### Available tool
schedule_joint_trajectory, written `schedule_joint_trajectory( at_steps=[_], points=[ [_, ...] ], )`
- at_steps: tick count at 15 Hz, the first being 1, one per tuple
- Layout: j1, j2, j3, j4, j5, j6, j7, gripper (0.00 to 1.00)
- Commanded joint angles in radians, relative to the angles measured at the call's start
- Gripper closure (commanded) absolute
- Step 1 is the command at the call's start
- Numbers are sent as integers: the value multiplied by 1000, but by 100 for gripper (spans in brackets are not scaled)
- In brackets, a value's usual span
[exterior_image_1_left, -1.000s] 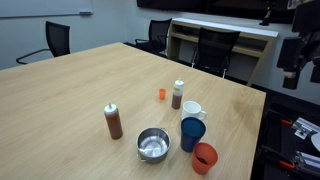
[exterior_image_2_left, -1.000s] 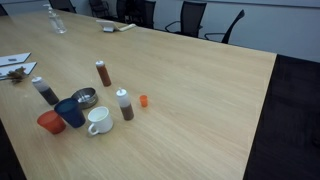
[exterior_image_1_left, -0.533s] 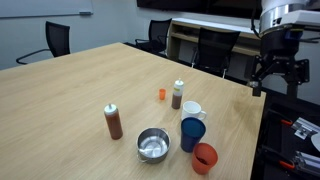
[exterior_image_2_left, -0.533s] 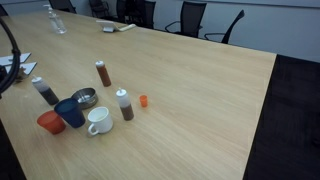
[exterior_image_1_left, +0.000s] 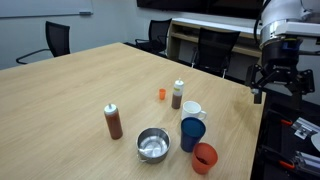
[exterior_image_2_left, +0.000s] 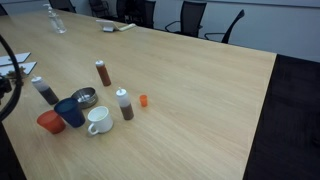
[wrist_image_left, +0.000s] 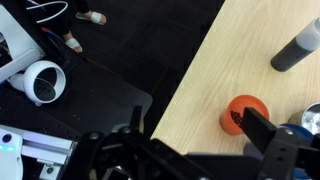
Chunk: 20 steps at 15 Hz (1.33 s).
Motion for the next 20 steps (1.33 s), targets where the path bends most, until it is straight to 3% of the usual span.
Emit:
schedule_joint_trajectory(
  at_steps=[1, 2, 4, 7, 15, 16, 20],
  points=[
    [-15, -1, 13, 2, 3, -6, -3, 0],
    [-15, -1, 13, 2, 3, -6, -3, 0],
    [-6, 19, -41, -6, 146, -20, -105, 0],
    [-22, 62, -59, -47, 325, 28, -234, 0],
    [-36, 415, -86, -52, 871, -32, -583, 0],
    [-33, 356, -77, -53, 779, 10, -526, 0],
    [-31, 395, -79, -36, 791, 6, -547, 0]
  ],
)
